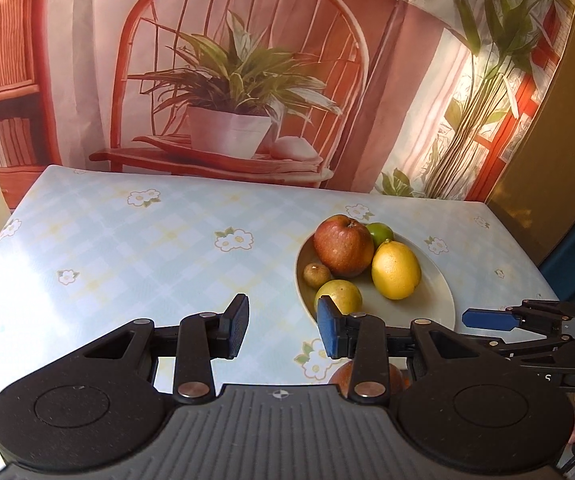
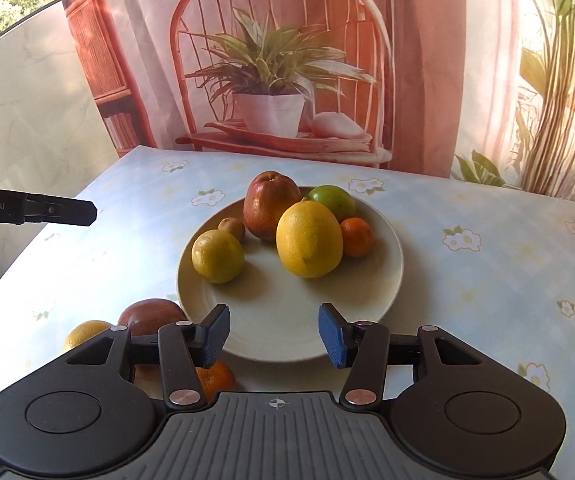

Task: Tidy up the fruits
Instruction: 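Move both tools back toward the remaining fruit pile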

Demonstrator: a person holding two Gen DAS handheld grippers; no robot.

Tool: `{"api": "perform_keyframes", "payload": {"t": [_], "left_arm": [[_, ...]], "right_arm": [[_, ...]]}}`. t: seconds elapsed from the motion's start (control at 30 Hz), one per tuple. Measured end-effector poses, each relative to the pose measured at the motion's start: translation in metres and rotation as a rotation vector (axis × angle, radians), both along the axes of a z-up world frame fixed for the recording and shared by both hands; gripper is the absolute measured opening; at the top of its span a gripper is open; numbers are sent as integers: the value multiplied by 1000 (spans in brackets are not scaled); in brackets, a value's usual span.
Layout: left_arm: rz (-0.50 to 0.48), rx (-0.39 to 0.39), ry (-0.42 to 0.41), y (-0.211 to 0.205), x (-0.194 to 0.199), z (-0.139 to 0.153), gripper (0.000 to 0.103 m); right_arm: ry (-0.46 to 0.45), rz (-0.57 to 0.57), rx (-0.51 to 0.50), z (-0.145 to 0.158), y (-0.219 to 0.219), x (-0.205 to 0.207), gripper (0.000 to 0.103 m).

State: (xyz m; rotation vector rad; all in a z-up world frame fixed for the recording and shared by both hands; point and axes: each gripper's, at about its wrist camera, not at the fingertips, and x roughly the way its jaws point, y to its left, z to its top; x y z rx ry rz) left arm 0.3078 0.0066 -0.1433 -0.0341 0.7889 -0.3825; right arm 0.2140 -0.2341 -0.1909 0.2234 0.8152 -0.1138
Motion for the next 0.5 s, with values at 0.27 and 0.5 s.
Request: {"api": "perform_keyframes", "payload": {"t": [0.27, 0.5], "left_arm": [[12, 40, -36, 10, -26, 3, 40], [14, 60, -55, 9, -43, 3, 40]], "right_arm": [[-18, 2, 23, -1, 21, -23, 47], [-40, -1, 43, 1, 34, -39, 47]]}}
